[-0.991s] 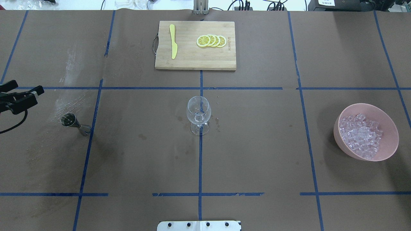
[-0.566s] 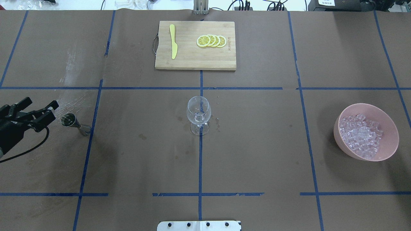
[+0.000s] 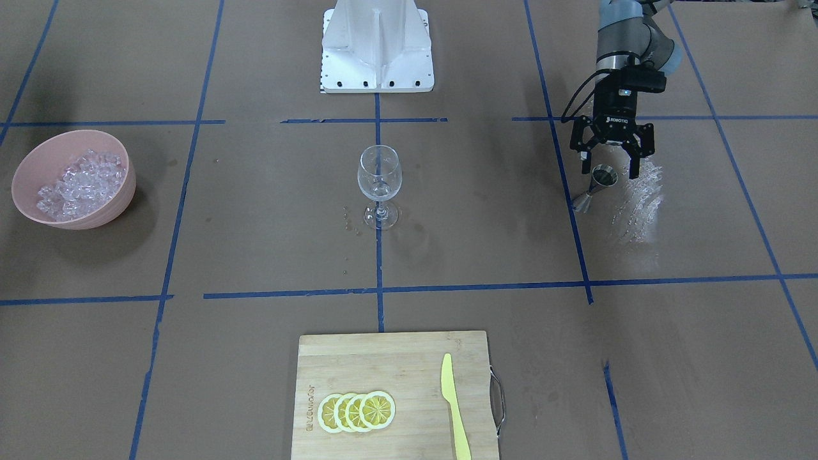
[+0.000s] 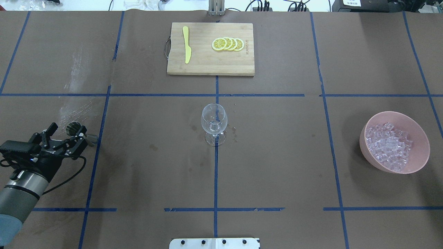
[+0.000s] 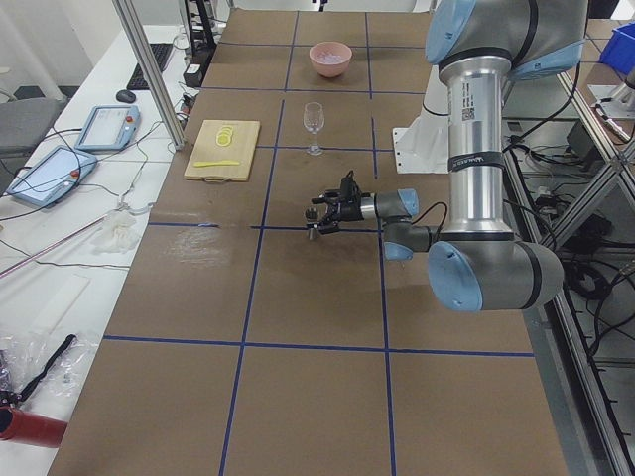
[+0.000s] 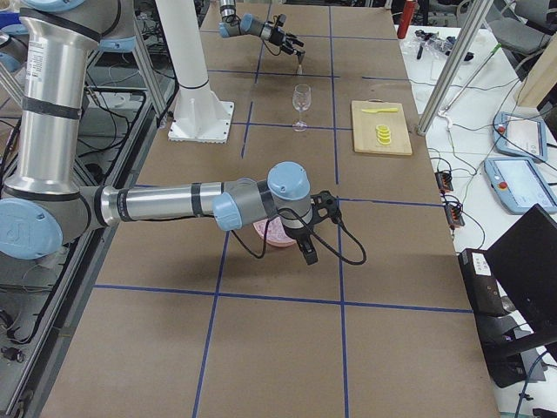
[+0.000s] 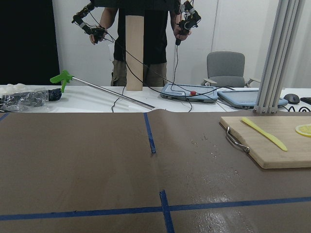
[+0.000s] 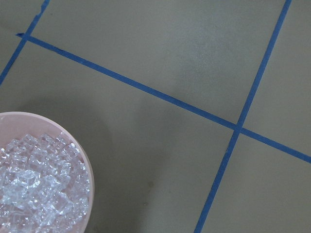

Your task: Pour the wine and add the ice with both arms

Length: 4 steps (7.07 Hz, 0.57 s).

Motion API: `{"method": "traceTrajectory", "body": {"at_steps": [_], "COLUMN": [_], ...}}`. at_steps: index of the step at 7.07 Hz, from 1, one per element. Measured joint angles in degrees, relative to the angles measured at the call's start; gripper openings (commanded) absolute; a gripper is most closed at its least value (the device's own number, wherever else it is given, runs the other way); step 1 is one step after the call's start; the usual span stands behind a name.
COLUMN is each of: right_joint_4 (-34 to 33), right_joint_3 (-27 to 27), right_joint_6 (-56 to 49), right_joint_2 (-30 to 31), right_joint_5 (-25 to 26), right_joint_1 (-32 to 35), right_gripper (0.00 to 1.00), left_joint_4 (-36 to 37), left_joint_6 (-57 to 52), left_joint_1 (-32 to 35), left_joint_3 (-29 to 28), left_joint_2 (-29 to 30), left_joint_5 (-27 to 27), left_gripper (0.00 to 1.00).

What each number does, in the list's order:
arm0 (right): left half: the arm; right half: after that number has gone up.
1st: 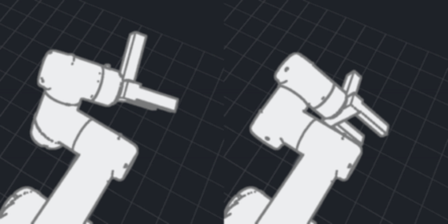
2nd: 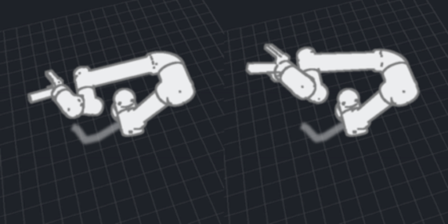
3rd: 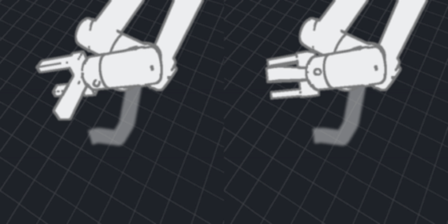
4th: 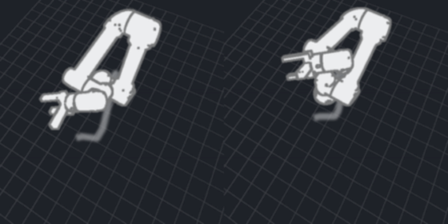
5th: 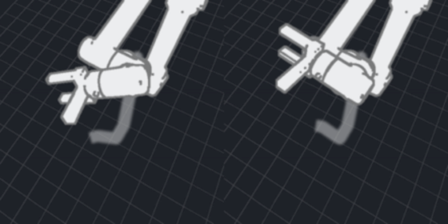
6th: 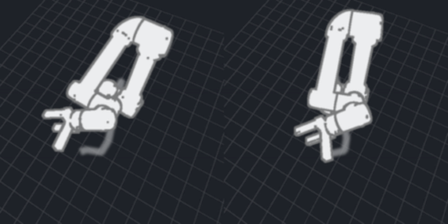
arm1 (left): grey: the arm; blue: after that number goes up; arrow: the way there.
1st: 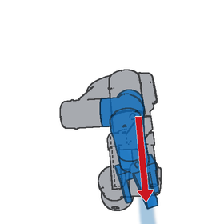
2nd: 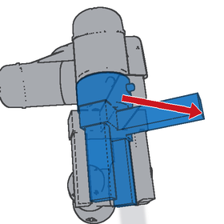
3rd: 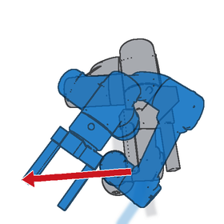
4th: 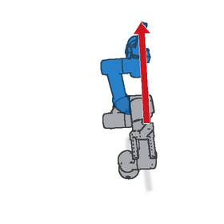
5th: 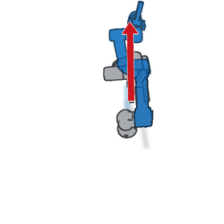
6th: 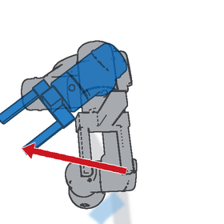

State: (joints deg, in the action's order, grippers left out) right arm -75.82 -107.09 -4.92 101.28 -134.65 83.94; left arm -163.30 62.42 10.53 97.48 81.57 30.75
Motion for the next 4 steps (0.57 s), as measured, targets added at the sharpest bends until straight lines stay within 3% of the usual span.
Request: {"method": "traceTrajectory", "body": {"at_steps": [4], "right_joint_4": [0.06], "right_joint_3": [-0.01], "right_joint_6": [-0.08], "right_joint_2": [0.52], "right_joint_5": [0.0], "right_joint_1": [0.0], "right_gripper": [1.0], "left_joint_4": [0.0], "left_joint_6": [0.06], "left_joint_1": [-1.77], "left_joint_3": [-5.94], "left_joint_2": [3.34], "left_joint_5": [-2.58], "left_gripper": [0.93]}}
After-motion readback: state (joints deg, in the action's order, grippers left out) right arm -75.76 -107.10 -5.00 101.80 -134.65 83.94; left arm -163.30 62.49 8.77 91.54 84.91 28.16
